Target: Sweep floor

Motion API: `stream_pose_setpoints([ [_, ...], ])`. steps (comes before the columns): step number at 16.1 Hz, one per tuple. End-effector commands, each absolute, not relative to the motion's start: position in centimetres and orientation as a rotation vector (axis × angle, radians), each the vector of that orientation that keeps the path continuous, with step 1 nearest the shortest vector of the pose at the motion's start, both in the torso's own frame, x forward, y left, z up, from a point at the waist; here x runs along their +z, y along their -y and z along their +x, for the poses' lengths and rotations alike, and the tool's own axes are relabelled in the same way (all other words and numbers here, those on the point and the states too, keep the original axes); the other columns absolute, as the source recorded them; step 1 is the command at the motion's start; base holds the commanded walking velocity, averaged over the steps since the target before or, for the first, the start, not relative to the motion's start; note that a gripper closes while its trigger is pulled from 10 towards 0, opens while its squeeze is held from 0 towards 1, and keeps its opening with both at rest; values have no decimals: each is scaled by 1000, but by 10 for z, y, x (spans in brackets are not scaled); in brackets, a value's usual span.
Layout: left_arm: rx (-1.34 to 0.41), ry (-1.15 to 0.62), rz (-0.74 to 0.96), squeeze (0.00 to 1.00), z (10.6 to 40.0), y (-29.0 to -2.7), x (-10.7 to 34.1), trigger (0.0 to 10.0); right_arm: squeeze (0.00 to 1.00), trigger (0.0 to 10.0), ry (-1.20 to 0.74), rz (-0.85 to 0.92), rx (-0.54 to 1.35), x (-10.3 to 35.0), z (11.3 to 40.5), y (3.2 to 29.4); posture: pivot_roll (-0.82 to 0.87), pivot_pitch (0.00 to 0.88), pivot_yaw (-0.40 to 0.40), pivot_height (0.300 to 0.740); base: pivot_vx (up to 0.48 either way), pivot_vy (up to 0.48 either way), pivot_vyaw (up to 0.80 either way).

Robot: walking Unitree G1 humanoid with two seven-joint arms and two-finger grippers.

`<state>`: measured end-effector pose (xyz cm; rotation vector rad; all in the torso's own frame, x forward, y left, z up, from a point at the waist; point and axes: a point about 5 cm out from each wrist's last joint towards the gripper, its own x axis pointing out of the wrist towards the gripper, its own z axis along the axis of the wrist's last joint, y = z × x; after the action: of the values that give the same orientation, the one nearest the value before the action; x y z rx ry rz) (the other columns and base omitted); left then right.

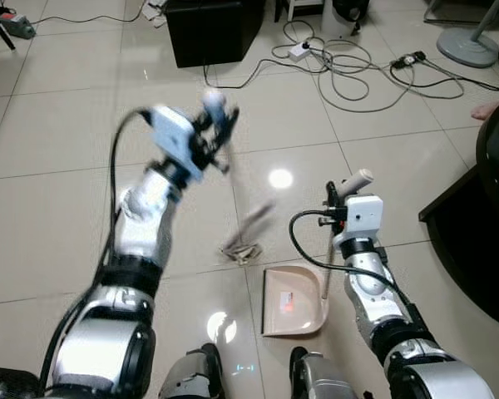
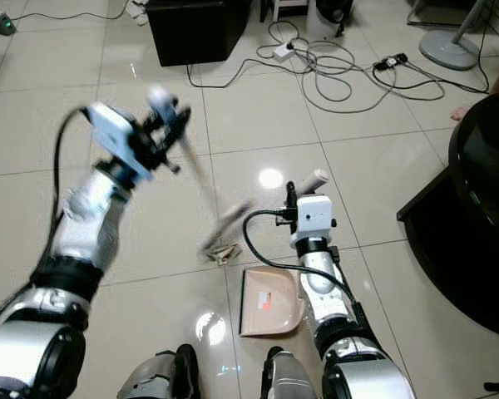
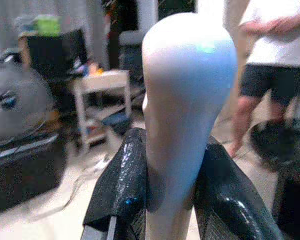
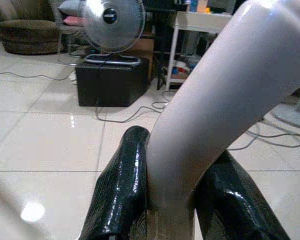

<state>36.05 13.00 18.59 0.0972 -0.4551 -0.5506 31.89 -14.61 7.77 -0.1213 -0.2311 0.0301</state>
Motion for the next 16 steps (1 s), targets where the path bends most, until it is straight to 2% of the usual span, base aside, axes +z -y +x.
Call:
stream_pose_setpoints([
  [1, -515, 476, 89, 0, 359, -128, 185, 10000, 0, 10000, 228, -154, -8, 74, 314, 158, -25, 227, 2, 740, 0, 0, 0],
  [3, -415, 330, 12, 0, 366, -133, 171, 10000, 0, 10000, 269, -122, -164, 81, 312, 185, -35, 215, 2, 740, 0, 0, 0],
  [7, -264, 354, -54, 0, 354, -153, 164, 10000, 0, 10000, 352, -128, -290, 92, 292, 225, -62, 177, -6, 740, 0, 0, 0],
  [11, -173, 397, -37, 0, 343, -166, 174, 10000, 0, 10000, 401, -100, -301, 106, 284, 234, -70, 122, -3, 740, 0, 0, 0],
  [16, -185, 395, 16, 0, 336, -179, 191, 10000, 0, 10000, 344, -38, -258, 118, 292, 230, -66, 54, 17, 740, 0, 0, 0],
])
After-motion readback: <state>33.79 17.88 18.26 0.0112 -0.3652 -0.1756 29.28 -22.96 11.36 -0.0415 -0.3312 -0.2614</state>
